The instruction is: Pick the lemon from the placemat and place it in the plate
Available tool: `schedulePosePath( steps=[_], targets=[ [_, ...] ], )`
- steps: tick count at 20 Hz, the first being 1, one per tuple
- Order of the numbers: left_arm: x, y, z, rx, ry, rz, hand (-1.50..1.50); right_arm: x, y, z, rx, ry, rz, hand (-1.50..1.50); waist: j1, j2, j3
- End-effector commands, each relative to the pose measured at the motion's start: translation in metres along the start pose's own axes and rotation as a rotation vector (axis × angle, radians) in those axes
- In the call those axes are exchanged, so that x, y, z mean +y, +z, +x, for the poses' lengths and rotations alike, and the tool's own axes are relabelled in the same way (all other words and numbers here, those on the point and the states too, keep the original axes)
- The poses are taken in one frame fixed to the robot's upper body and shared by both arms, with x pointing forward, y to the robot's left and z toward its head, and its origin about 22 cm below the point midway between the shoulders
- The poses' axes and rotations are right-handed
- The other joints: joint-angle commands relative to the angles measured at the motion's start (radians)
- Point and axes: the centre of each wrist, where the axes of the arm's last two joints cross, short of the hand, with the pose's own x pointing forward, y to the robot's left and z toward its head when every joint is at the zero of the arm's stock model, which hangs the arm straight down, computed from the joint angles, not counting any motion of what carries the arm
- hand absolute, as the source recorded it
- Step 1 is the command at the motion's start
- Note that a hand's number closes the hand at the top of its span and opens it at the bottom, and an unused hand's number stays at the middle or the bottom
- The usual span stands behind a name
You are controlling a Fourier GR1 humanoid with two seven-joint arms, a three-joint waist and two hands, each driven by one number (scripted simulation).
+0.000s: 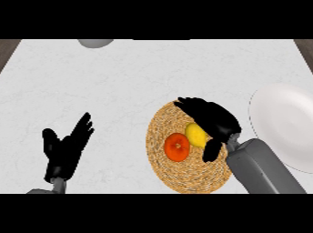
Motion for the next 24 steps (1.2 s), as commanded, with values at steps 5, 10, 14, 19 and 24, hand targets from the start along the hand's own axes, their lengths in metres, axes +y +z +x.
schedulePosePath(
  steps=[5, 10, 14, 19, 24],
  targets=[
    [-0.006, -0.009, -0.009, 0.006, 0.016, -0.024, 0.0, 0.022, -0.009, -0.025, 0.003, 0.017, 0.041, -1.5, -0.001, 0.001, 0.0],
    [-0.015, -0.004, 0.001, -0.002, 0.006, -0.002, 0.0, 0.043, -0.022, -0.024, 0.037, 0.05, 0.096, -1.5, 0.002, 0.001, 0.0],
    [-0.013, -0.012, 0.012, 0.002, -0.009, -0.006, 0.0, 0.046, -0.029, -0.014, -0.059, 0.169, 0.084, 1.5, 0.002, 0.001, 0.0],
    [-0.015, 0.004, 0.008, 0.01, -0.02, -0.004, 0.0, 0.039, -0.031, -0.031, -0.054, 0.176, 0.063, 1.5, 0.002, 0.0, 0.0],
    [0.011, 0.004, 0.009, 0.019, 0.003, 0.016, 0.0, 0.041, 0.008, -0.02, -0.058, 0.169, -0.072, 1.5, -0.014, -0.004, 0.0]
  ],
)
